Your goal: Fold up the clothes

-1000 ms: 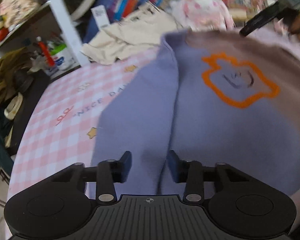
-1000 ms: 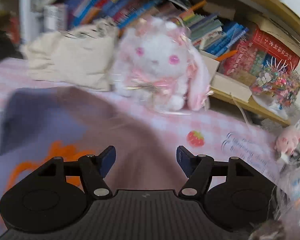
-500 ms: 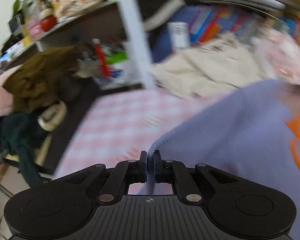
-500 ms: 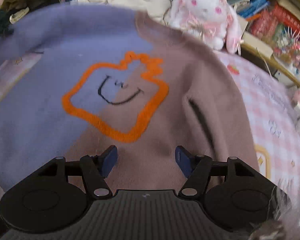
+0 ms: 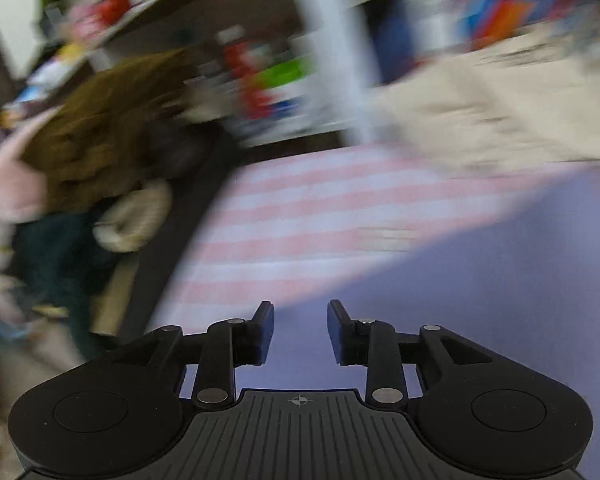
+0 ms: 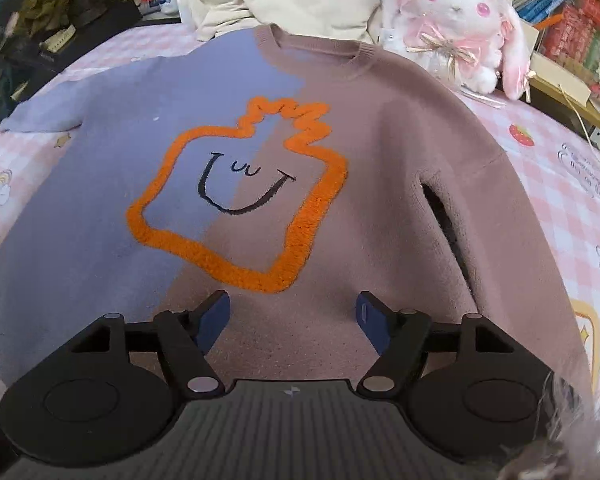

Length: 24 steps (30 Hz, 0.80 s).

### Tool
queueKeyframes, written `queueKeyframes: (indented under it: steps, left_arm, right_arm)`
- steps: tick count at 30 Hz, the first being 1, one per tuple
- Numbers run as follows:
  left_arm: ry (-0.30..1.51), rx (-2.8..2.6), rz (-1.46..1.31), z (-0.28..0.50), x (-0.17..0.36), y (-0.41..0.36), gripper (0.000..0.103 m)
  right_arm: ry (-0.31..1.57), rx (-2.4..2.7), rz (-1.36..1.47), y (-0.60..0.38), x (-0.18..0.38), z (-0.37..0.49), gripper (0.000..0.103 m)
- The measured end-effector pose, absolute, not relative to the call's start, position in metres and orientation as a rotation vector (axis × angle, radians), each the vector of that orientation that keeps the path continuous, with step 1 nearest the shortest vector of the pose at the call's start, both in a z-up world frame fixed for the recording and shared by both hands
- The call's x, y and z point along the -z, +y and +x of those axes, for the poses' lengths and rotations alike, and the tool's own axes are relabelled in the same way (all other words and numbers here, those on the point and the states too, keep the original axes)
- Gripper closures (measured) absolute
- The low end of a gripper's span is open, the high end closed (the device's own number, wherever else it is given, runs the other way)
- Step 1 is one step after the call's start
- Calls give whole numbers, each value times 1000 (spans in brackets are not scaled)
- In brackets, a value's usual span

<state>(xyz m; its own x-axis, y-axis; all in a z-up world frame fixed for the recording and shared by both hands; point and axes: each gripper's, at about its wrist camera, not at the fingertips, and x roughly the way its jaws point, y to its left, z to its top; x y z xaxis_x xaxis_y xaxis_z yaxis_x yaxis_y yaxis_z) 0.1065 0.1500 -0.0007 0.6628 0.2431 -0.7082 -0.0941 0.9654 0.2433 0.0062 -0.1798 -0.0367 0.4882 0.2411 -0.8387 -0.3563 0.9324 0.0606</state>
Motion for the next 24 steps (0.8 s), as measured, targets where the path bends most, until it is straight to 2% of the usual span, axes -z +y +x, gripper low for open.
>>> queueKeyframes:
  steps: [1, 3, 9, 11, 14, 17, 19, 20, 21, 23, 24]
  left_arm:
    - [819, -123, 159, 92, 1, 137, 59]
    - [825, -22, 95, 63, 5, 114, 52]
    - [889, 32, 58, 12, 24, 74, 46]
    - [913, 24, 80, 7, 30, 69, 44]
    - [922, 7, 81, 4, 36, 69, 39]
    - [933, -12, 52, 1, 35, 73, 37]
    - [939, -30, 29, -2, 35, 75, 36]
    - [941, -38, 19, -3, 35, 76, 36]
    - [941, -46, 13, -6, 35, 76, 36]
    - [939, -65, -8, -10, 37, 77, 35]
    - [935, -78, -26, -12, 37, 78, 33]
  right_arm:
    - [999, -351, -92, -187, 33, 6, 36]
    - [994, -322, -22, -202, 25, 3, 36]
    - [884, -180, 86, -283, -12, -13, 37]
    - [918, -94, 57, -312, -9, -1, 38]
    - [1042, -11, 21, -349, 13, 22, 48]
    - [1102, -9, -69, -361, 31, 33, 54]
    - [1101, -29, -30, -371, 32, 35, 56]
    - [1103, -36, -3, -374, 32, 37, 66]
    - [1104, -43, 23, -378, 32, 40, 69]
    - [1102, -65, 47, -383, 31, 45, 89]
    - [1100, -61, 14, -383, 30, 50, 90]
